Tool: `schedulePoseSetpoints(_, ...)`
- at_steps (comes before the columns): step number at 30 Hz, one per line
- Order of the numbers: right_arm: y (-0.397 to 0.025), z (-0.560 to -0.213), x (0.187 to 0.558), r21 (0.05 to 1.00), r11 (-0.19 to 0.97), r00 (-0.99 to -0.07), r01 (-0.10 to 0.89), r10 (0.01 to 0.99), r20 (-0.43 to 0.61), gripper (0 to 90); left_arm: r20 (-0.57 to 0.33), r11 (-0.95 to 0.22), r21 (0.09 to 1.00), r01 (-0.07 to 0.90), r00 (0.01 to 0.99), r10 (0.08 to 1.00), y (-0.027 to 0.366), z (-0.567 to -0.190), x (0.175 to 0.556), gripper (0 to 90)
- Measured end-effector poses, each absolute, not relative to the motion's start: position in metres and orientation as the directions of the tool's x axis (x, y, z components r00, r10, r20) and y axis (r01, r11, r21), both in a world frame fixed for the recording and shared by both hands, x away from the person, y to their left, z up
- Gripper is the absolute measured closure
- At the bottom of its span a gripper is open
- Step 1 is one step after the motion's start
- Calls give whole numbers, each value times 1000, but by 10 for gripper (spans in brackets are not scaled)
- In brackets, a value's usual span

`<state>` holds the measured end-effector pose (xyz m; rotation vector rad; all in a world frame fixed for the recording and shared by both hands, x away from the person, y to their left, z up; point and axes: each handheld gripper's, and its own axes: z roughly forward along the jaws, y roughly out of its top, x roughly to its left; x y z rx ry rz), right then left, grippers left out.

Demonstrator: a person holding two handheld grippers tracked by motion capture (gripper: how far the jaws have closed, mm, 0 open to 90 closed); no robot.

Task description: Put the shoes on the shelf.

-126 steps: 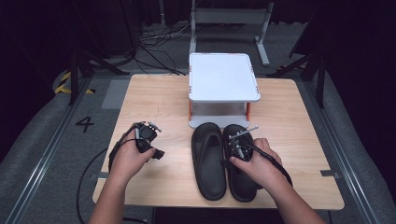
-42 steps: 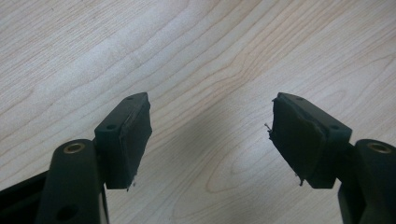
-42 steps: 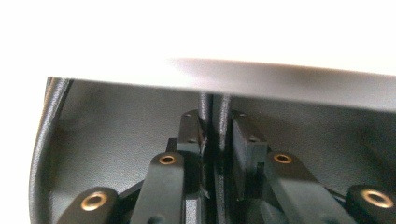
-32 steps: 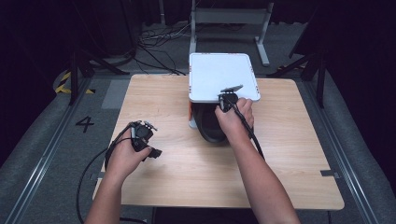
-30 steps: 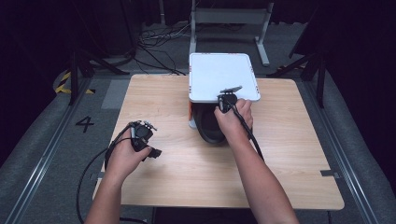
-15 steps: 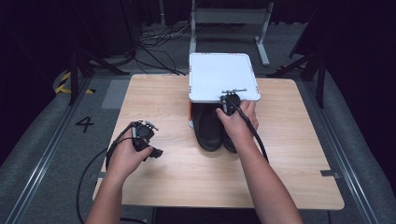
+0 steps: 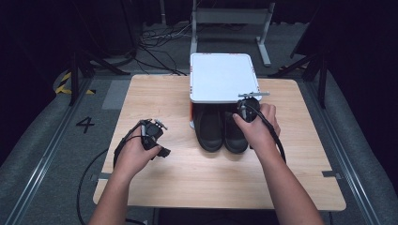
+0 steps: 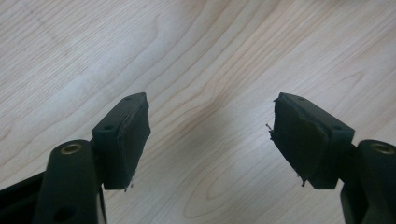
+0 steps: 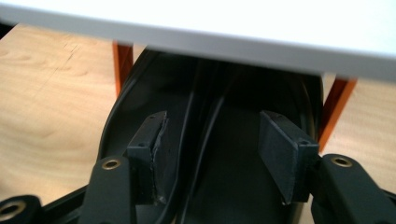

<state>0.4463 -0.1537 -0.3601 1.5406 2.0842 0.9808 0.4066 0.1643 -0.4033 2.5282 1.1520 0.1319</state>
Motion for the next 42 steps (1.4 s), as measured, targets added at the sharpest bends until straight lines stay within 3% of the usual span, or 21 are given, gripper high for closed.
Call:
schedulePoseSetpoints(6,-171,-357,420,717,178,-372,674,920,121,449,-88,-617,373,693,688,720,151,-400,404,226)
schedulePoseSetpoints(14,-185,-368,388,664,240,-417,709,901,120,466,-61,-696,349,627,757,651,124,-404,396,274)
schedulePoseSetpoints(19,-189,-382,374,599,278,-435,751,890,133,536,-83,-703,323,634,759,646,102,-409,392,453)
schedulePoseSetpoints(24,-194,-402,372,537,285,-435,794,884,173,613,-89,-730,303,612,781,618,76,-418,390,540)
schedulePoseSetpoints(36,-187,-427,378,394,373,-459,840,876,151,833,-125,-695,311,648,753,646,37,-431,403,787)
schedulePoseSetpoints(42,-183,-434,383,348,369,-441,862,884,155,846,-140,-680,311,664,740,658,28,-441,405,807)
